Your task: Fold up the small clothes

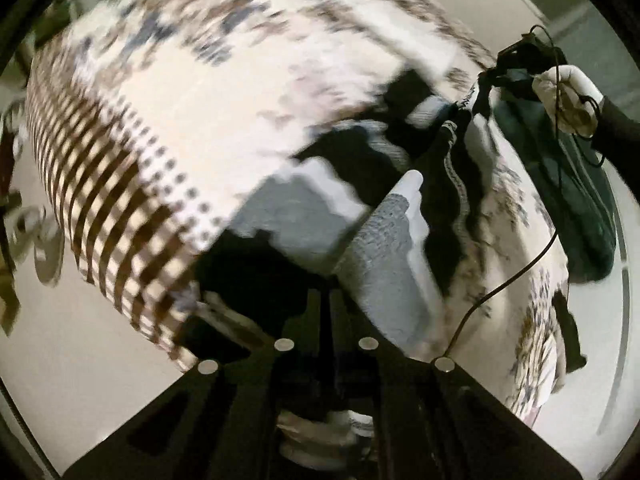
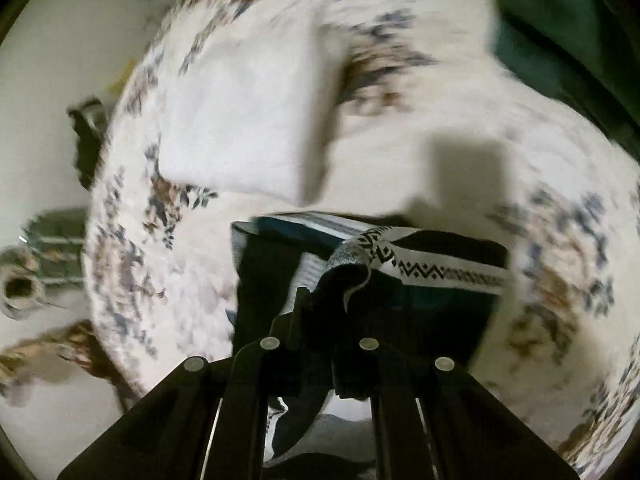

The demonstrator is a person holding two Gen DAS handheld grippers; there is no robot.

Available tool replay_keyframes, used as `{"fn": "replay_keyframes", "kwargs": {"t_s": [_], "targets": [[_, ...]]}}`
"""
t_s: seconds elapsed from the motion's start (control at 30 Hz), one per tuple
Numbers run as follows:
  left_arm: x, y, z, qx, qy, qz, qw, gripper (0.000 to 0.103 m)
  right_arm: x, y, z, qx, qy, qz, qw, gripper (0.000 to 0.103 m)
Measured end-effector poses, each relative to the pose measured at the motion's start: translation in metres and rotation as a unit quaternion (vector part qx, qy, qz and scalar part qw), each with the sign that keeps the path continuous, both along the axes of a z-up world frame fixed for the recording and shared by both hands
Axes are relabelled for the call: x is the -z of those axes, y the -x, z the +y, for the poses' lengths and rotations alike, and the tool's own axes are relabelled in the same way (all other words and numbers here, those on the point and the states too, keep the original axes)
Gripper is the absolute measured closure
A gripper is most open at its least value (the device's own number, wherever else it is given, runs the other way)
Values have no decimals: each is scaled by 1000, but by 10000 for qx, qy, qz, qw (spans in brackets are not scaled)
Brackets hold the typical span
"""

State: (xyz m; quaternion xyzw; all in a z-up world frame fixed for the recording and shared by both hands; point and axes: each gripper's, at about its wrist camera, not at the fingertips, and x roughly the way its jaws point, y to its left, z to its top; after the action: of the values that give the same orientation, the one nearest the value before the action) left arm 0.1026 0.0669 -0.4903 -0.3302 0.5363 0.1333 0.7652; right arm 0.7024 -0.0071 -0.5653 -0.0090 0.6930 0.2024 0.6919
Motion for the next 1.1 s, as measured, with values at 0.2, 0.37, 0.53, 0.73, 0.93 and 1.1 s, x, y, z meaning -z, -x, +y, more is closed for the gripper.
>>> {"fn": "replay_keyframes", "kwargs": {"t_s": [0.2, 0.37, 0.53, 0.73, 0.93, 1.1], "targets": [[61, 20, 67, -294, 572, 223, 9977, 103, 61, 2, 93, -214, 894, -41, 9958, 94], [72, 25, 81, -347, 1309, 98, 9907, 89, 93, 2, 87, 19, 1159, 405, 9924, 89], [66, 8, 57, 263, 1425, -99, 9894, 35, 91, 9, 71, -178, 1103, 650, 9916, 62], [90, -10, 23, 759, 758, 495, 9930, 94, 85, 15, 52, -120, 1030, 536, 9932, 66], [54, 14, 29, 384, 584, 106, 9975, 98, 51, 29, 65, -415, 1026, -62, 9938, 96], [38, 27, 51, -4, 538, -18, 9985, 98, 26, 27, 101, -517, 1082, -298, 9923, 96]]}}
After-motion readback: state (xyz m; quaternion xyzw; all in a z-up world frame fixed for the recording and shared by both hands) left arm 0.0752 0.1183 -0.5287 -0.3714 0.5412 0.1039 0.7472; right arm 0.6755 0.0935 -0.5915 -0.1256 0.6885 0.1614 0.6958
